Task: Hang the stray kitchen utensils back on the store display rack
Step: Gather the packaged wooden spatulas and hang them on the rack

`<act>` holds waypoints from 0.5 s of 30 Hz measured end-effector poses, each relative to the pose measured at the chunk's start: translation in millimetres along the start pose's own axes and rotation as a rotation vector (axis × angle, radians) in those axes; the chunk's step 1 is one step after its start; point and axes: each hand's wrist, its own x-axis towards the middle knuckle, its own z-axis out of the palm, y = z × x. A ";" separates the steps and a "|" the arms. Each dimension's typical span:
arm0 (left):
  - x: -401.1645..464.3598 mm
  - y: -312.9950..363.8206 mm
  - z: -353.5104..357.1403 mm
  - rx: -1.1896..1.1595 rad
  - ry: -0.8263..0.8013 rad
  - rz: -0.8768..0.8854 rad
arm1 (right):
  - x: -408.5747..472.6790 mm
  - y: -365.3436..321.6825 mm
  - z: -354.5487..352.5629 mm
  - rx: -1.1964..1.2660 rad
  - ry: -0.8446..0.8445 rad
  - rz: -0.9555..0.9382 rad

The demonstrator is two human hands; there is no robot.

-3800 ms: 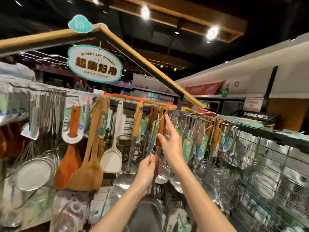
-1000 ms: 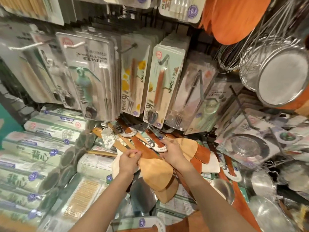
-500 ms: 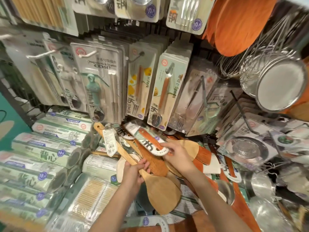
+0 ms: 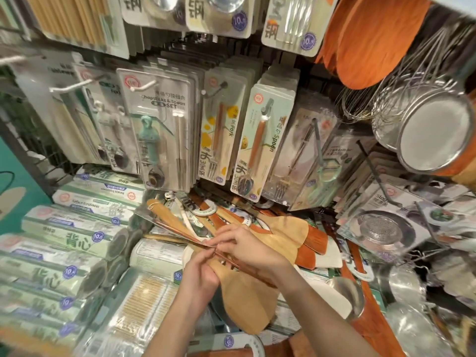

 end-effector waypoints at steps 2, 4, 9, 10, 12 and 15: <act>-1.9 4.0 -2.0 0.066 0.014 0.022 | 12.1 5.9 -7.3 -0.063 0.066 0.021; -4.0 8.6 -5.5 0.055 0.032 0.052 | 29.1 15.6 -13.5 -0.223 0.186 0.097; -3.0 16.8 -20.7 0.117 0.064 0.139 | 60.8 38.5 -16.2 -0.552 0.216 0.276; -2.3 17.8 -22.9 0.131 0.077 0.160 | 64.8 39.7 -14.7 -0.590 0.214 0.273; -1.3 19.8 -24.3 0.168 0.120 0.200 | 70.0 40.5 -13.3 -0.612 0.213 0.258; -2.2 17.5 -23.4 0.186 0.148 0.215 | 67.6 39.6 -19.5 -0.550 0.162 0.283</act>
